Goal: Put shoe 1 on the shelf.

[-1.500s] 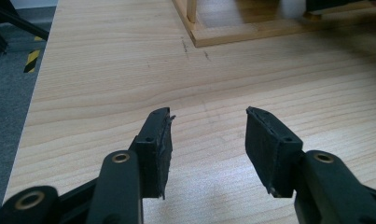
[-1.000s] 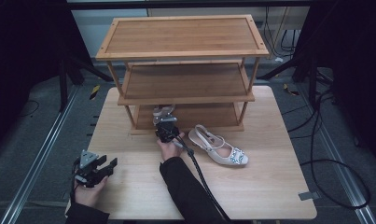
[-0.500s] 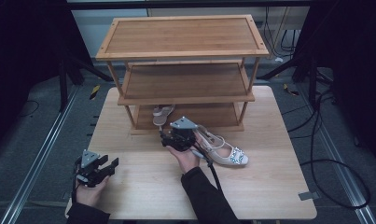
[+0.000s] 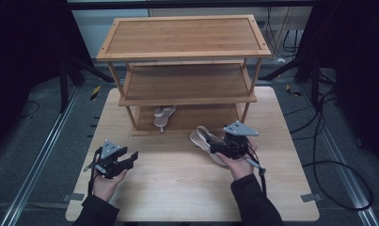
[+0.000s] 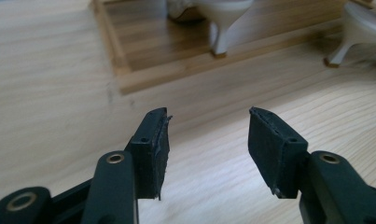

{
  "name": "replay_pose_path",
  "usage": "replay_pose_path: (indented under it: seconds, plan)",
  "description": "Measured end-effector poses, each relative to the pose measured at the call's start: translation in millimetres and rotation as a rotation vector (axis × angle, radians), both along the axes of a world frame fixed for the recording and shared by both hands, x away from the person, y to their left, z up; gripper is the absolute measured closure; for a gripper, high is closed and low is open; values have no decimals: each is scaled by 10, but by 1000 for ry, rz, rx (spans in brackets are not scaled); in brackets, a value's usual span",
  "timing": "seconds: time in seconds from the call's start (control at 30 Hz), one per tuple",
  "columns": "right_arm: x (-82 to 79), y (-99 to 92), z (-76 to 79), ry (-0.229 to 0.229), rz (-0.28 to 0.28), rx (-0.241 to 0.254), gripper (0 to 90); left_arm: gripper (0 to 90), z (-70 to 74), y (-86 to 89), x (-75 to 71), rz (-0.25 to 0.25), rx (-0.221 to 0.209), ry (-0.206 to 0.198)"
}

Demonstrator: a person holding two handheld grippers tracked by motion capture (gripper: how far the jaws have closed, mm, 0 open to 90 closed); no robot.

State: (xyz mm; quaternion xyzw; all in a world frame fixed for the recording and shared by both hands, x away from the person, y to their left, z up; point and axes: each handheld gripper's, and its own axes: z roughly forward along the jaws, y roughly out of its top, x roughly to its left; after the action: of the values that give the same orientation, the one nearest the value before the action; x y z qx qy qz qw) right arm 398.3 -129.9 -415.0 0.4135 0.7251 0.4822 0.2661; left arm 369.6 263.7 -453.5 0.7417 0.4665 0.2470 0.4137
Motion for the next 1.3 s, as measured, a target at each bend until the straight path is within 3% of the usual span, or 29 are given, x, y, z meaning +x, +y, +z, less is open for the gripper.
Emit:
replay_pose_path:
  seconds: [0.27, 0.5, 0.87, 1.07, 1.2, 1.3]
  plan:
    - [-258, -566, -161, 19, -25, -17, 171, 472, -27, -400, 227, -78, 13, 16]
    - [-412, -894, -380, 65, -69, 2, 173, 473, -54, -754, 376, -152, 17, 19]
    - [-493, -955, -646, 135, -42, -29, 189, 503, -196, -1225, 511, -255, 24, 34]
    - [-510, -966, -730, 155, -46, -50, 230, 529, -308, -1393, 583, -275, 14, 47]
    - [-516, -977, -753, 162, -54, -59, 272, 549, -345, -1473, 642, -285, 50, 61]
    - [-509, -982, -767, 167, -61, -71, 299, 552, -345, -1532, 699, -295, 46, 51]
